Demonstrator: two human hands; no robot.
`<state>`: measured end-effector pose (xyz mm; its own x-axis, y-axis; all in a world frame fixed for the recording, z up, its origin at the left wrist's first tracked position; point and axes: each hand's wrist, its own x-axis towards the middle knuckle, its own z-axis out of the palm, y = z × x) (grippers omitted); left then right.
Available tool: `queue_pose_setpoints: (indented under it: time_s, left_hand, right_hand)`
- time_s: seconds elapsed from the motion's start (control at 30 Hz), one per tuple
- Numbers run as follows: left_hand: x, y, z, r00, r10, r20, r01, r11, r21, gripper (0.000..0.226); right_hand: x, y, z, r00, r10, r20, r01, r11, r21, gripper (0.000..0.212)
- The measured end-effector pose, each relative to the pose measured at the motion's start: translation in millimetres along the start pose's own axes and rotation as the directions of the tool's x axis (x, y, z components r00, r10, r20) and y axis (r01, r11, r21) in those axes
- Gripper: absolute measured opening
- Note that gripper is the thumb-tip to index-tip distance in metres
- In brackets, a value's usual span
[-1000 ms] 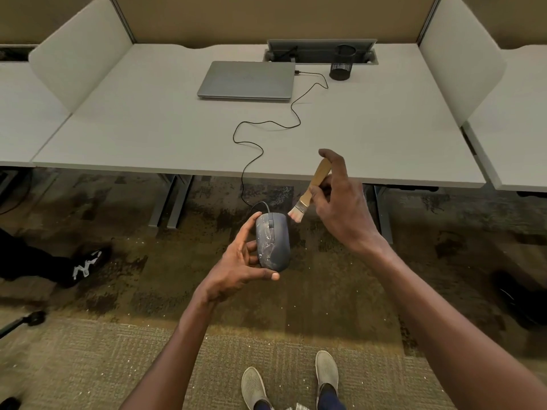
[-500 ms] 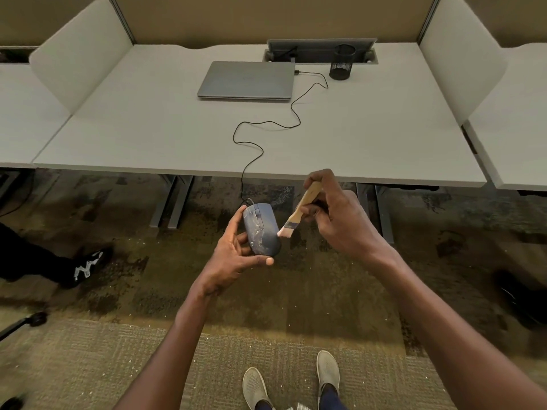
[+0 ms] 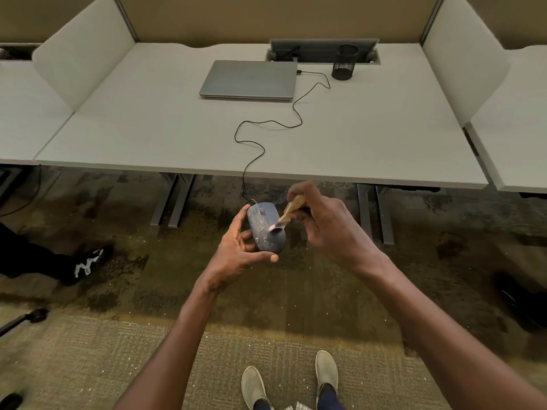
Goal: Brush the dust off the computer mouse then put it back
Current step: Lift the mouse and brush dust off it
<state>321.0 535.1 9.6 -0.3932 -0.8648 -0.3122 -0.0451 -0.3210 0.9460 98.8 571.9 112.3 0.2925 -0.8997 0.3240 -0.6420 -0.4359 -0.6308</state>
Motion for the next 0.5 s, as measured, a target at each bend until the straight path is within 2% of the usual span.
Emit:
queue_pose_setpoints:
  time_s: [0.2, 0.37, 0.5]
  left_hand:
    - [1, 0, -2, 0.999, 0.013, -0.044, -0.011, 0.999, 0.040, 0.149]
    - [3, 3, -5, 0.997, 0.047, -0.061, -0.043, 0.997, 0.062, 0.139]
    - [3, 7, -7, 0.997, 0.058, -0.054, -0.055, 0.997, 0.057, 0.135]
  right_hand:
    - [-18, 8, 0, 0.999, -0.036, 0.001, 0.036, 0.999, 0.041, 0.040]
    - [-30, 15, 3, 0.998, -0.042, 0.040, 0.041, 0.999, 0.028, 0.038]
    - [-30, 18, 1, 1.000, -0.011, -0.022, 0.012, 0.998, 0.061, 0.034]
